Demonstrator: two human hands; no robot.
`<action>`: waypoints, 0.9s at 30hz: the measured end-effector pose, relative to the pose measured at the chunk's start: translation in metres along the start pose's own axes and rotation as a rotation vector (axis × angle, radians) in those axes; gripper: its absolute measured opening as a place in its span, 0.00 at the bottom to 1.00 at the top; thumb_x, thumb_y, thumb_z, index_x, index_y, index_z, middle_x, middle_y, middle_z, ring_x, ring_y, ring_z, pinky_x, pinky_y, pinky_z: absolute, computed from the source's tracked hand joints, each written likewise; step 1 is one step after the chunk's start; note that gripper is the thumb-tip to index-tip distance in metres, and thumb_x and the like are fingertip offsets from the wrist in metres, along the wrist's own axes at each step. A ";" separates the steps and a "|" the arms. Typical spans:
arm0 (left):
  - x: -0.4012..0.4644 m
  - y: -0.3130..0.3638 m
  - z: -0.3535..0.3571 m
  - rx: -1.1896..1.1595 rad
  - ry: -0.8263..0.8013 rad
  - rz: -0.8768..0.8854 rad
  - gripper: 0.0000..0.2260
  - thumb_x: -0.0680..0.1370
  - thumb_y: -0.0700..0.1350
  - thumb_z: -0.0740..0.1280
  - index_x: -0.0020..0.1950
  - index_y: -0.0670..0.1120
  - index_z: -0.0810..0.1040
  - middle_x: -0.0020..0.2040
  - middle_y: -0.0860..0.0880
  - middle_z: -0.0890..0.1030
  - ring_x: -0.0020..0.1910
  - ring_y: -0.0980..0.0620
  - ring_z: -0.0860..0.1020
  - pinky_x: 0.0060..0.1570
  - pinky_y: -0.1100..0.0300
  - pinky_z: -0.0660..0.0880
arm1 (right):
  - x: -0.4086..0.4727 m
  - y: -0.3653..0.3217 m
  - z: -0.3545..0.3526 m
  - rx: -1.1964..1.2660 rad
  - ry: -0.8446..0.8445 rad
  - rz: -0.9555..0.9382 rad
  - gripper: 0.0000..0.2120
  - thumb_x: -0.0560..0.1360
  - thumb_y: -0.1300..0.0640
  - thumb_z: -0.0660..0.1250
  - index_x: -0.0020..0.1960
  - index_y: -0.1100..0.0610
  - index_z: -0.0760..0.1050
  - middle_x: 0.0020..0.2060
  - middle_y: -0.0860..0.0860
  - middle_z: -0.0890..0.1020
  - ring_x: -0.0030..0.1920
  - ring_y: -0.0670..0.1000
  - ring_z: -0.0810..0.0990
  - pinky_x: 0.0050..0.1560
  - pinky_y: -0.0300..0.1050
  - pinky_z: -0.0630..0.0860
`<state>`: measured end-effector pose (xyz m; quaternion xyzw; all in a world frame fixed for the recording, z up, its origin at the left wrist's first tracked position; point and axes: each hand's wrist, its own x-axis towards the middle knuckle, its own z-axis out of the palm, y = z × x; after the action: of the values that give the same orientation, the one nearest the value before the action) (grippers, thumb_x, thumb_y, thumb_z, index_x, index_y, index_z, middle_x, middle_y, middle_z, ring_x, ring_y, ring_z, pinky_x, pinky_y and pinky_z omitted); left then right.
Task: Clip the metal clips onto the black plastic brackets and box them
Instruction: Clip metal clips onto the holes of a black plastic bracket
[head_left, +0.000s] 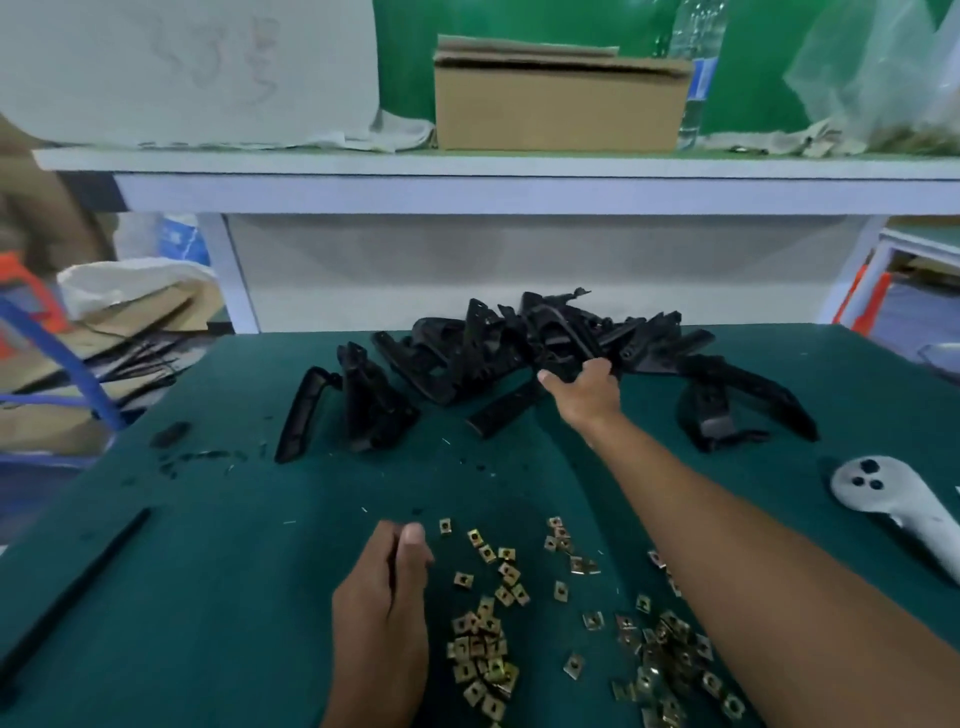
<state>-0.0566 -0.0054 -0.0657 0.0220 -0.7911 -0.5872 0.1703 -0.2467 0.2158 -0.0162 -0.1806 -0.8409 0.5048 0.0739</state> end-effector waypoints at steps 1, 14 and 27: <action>0.001 -0.001 0.001 -0.013 0.009 0.005 0.23 0.75 0.65 0.52 0.38 0.48 0.72 0.32 0.52 0.73 0.28 0.60 0.69 0.29 0.64 0.65 | 0.013 0.000 0.004 0.052 0.006 0.073 0.37 0.80 0.46 0.70 0.78 0.62 0.57 0.74 0.60 0.66 0.60 0.61 0.76 0.64 0.53 0.76; -0.001 -0.001 0.000 -0.088 0.017 0.028 0.23 0.80 0.64 0.51 0.38 0.52 0.74 0.34 0.53 0.77 0.31 0.57 0.71 0.33 0.61 0.68 | -0.073 0.011 -0.056 0.606 -0.202 0.053 0.11 0.80 0.62 0.69 0.62 0.55 0.78 0.42 0.52 0.83 0.41 0.48 0.77 0.35 0.39 0.74; -0.033 0.035 0.002 -0.353 -0.417 0.060 0.09 0.71 0.55 0.74 0.49 0.56 0.82 0.45 0.50 0.84 0.44 0.53 0.83 0.42 0.64 0.78 | -0.209 0.045 -0.088 0.127 -0.578 -0.274 0.11 0.77 0.40 0.68 0.55 0.42 0.83 0.51 0.43 0.86 0.50 0.41 0.83 0.44 0.32 0.76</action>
<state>-0.0206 0.0151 -0.0415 -0.1527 -0.6946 -0.7026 0.0222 -0.0165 0.2283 -0.0012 0.0900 -0.8103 0.5720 -0.0896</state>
